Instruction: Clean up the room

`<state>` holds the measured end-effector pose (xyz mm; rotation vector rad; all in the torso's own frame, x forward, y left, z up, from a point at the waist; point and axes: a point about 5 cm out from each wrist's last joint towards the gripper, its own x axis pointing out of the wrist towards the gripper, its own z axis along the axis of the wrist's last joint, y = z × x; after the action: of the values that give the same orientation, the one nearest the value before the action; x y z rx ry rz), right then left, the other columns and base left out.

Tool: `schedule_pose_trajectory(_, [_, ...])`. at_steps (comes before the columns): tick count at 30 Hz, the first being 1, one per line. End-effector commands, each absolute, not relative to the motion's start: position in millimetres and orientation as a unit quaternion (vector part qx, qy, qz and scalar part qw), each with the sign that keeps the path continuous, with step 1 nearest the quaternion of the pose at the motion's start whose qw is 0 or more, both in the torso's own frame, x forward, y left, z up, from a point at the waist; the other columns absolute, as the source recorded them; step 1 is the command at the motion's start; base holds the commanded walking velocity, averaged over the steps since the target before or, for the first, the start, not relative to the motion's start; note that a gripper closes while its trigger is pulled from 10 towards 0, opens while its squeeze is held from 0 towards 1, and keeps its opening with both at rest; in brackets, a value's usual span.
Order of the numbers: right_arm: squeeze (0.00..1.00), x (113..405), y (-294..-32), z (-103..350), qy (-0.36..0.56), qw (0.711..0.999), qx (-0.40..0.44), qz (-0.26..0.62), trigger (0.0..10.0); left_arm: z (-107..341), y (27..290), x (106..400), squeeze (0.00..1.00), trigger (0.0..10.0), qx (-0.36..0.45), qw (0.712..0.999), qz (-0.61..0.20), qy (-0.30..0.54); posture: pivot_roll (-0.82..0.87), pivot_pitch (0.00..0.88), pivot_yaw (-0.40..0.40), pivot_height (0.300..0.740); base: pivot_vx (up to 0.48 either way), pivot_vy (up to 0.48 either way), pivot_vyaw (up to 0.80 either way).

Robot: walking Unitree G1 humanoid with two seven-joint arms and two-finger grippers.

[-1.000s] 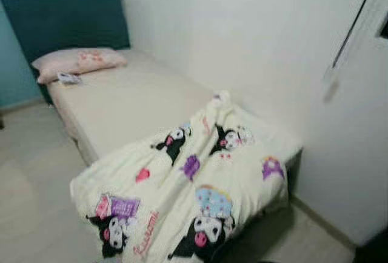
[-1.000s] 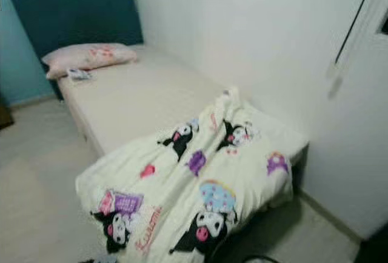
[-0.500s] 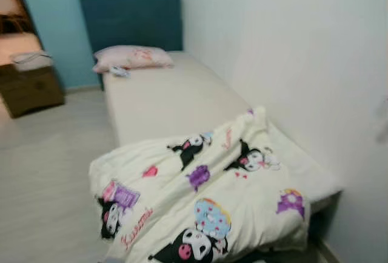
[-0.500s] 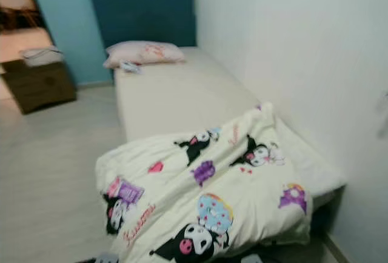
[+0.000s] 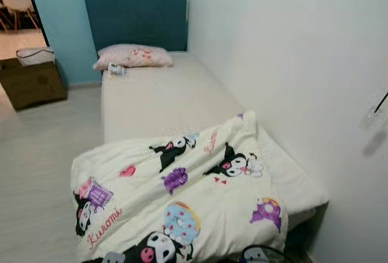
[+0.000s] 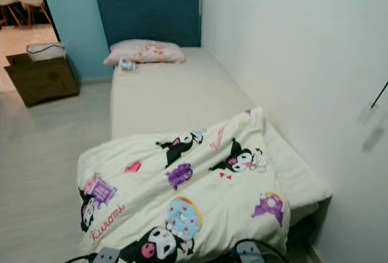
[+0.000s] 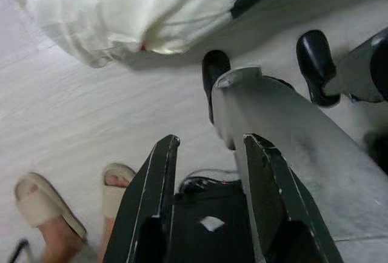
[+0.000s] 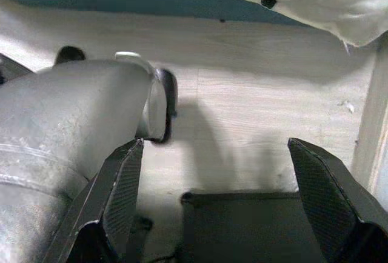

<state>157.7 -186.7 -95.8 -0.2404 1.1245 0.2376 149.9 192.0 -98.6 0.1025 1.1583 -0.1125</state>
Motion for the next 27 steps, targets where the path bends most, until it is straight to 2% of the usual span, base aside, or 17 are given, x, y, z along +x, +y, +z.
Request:
schedule_pose_trajectory(1, [0.00, 164, -184, -93, 0.516, 0.844, -0.102, 0.102, 10.0, -99, 187, 149, 0.00, 10.0, 0.045, 0.832, -0.059, 0.550, -0.17, 0.000, -0.010, 0.740, 0.000, -0.416, 0.00])
schedule_pose_trajectory(6, [0.00, 184, -182, -84, 0.481, 0.870, -0.071, 0.086, 10.0, -100, 188, 149, 0.00, 10.0, 0.045, 0.832, -0.058, 0.550, -0.17, 0.000, -0.009, 0.740, 0.000, -0.414, 0.00])
schedule_pose_trajectory(9, [0.00, 226, -170, -59, 0.394, 0.912, -0.001, 0.110, 10.0, -100, 190, 147, 0.00, 10.0, 0.047, 0.830, -0.058, 0.553, -0.18, 0.000, -0.002, 0.740, 0.000, -0.414, 0.00])
schedule_pose_trajectory(11, [0.00, 247, -162, -43, 0.348, 0.927, 0.018, 0.139, 10.0, -100, 191, 146, 0.00, 10.0, 0.048, 0.829, -0.058, 0.554, -0.18, 0.000, 0.000, 0.740, 0.000, -0.409, 0.00])
schedule_pose_trajectory(14, [0.00, 259, -155, -33, 0.320, 0.933, 0.026, 0.160, 10.0, -100, 191, 145, 0.00, 10.0, 0.049, 0.829, -0.057, 0.555, -0.18, 0.000, 0.000, 0.740, 0.000, -0.374, 0.00])
schedule_pose_trajectory(19, [0.00, 284, -141, -10, 0.279, 0.940, 0.037, 0.195, 10.0, -100, 193, 146, 0.00, 10.0, 0.050, 0.830, -0.044, 0.554, -0.18, 0.000, 0.001, 0.735, 0.000, 0.000, 0.00])
schedule_pose_trajectory(27, [0.00, 306, -142, 13, 0.227, 0.953, 0.035, 0.198, 10.0, -100, 195, 146, 0.00, 10.0, 0.054, 0.830, -0.042, 0.553, -0.18, 0.000, 0.005, 0.711, 0.000, 0.000, 0.00])
